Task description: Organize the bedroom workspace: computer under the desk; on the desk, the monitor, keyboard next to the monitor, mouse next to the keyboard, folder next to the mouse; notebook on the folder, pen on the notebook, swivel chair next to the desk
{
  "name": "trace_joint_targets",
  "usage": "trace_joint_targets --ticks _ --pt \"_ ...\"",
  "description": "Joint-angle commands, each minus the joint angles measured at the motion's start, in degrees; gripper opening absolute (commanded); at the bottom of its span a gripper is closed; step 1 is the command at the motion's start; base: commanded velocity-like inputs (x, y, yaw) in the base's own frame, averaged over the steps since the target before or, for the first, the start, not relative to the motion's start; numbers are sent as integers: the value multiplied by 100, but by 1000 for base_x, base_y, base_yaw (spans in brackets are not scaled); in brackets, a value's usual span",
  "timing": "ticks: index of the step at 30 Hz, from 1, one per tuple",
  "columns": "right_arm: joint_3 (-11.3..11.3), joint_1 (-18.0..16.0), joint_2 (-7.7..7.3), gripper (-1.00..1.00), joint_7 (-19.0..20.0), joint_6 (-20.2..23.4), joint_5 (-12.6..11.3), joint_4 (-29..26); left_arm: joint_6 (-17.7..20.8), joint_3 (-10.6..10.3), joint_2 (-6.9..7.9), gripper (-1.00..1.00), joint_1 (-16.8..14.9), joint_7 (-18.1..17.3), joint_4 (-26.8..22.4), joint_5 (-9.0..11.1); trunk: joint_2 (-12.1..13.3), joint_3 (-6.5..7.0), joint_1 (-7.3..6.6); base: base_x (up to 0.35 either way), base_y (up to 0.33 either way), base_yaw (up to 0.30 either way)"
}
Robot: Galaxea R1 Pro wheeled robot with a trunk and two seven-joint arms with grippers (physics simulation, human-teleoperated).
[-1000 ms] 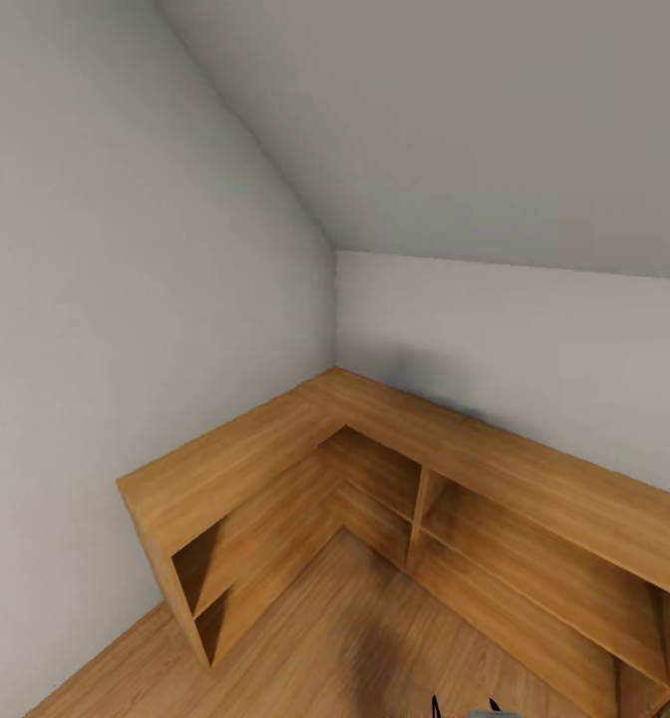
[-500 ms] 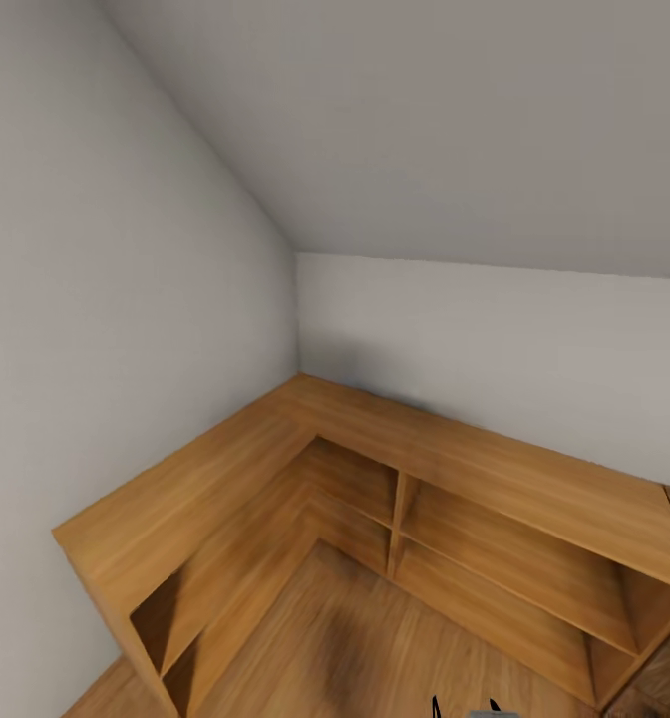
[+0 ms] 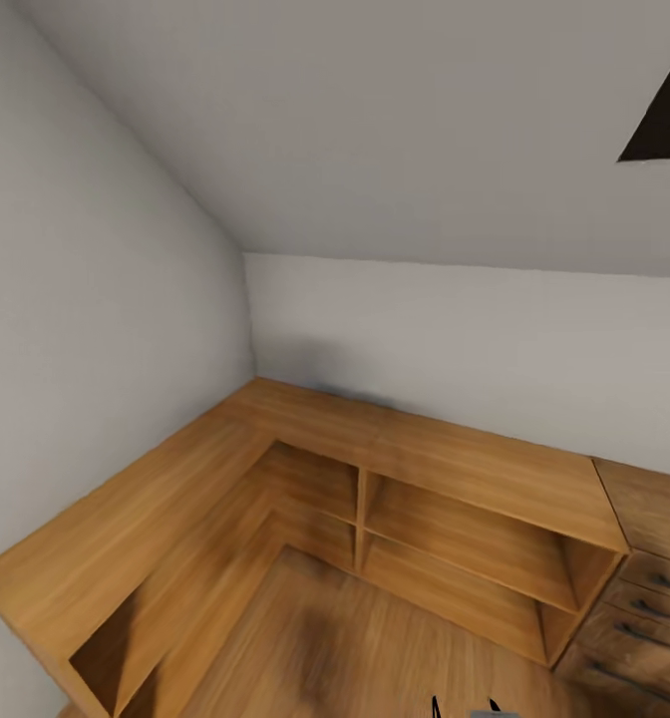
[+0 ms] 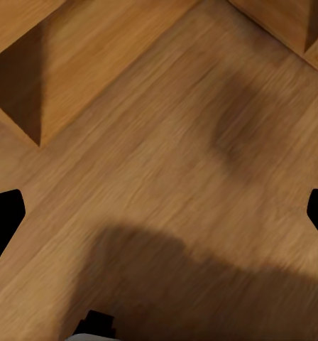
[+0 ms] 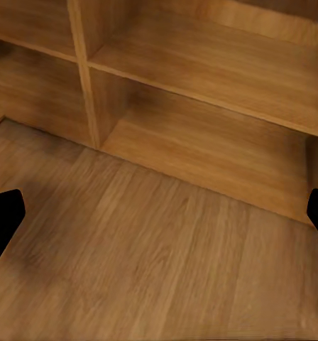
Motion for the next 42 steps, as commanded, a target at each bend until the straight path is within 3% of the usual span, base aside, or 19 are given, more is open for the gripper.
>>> trace_joint_targets --ticks 1,13,29,42 --pt "48 -5 2 100 -53 -3 -1 1 -26 -50 6 100 -3 48 -1 49 -8 -9 1 -10 55 -300" --pt "48 -5 2 100 -51 -3 -1 1 -23 -63 -65 100 -3 47 0 41 -8 -9 1 80 196 -300" --pt "48 -5 2 100 -44 3 -1 1 -26 -64 -201 100 -3 62 0 32 -8 -9 1 31 33 -300" --pt "50 -5 2 100 -44 6 -1 1 -26 -64 -201 100 -3 73 0 36 -8 -9 1 247 33 -300"
